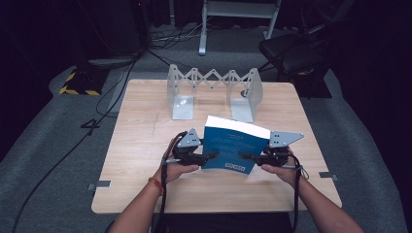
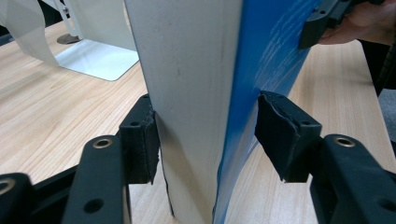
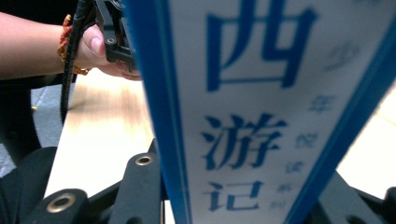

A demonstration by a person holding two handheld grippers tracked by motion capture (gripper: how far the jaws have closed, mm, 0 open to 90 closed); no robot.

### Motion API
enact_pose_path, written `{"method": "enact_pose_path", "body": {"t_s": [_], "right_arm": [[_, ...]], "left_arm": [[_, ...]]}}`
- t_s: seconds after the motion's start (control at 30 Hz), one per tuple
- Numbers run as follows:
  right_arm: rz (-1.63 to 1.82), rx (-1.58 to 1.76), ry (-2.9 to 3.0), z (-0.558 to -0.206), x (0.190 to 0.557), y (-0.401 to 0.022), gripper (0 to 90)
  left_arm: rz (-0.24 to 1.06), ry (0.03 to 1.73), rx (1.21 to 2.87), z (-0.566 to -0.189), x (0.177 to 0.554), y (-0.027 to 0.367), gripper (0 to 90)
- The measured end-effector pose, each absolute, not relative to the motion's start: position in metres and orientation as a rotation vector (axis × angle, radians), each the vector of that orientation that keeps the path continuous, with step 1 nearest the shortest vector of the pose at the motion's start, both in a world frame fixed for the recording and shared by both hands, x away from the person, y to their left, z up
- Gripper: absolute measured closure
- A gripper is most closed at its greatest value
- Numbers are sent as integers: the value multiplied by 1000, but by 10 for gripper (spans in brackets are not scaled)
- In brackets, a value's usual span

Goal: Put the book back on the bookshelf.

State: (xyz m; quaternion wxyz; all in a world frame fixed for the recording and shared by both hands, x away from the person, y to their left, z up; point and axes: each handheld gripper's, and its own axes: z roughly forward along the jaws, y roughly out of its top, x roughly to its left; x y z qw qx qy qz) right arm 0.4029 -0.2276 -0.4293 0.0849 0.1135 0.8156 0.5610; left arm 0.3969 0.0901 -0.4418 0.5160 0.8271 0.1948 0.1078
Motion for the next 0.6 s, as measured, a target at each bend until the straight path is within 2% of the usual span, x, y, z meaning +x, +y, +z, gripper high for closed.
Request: {"method": "enact_pose_path", "body": {"t_s": [0.6], "right_arm": [[1587, 422, 2377, -426, 397, -238, 620]], "left_arm": [[229, 458, 2027, -435, 416, 68, 382]]}}
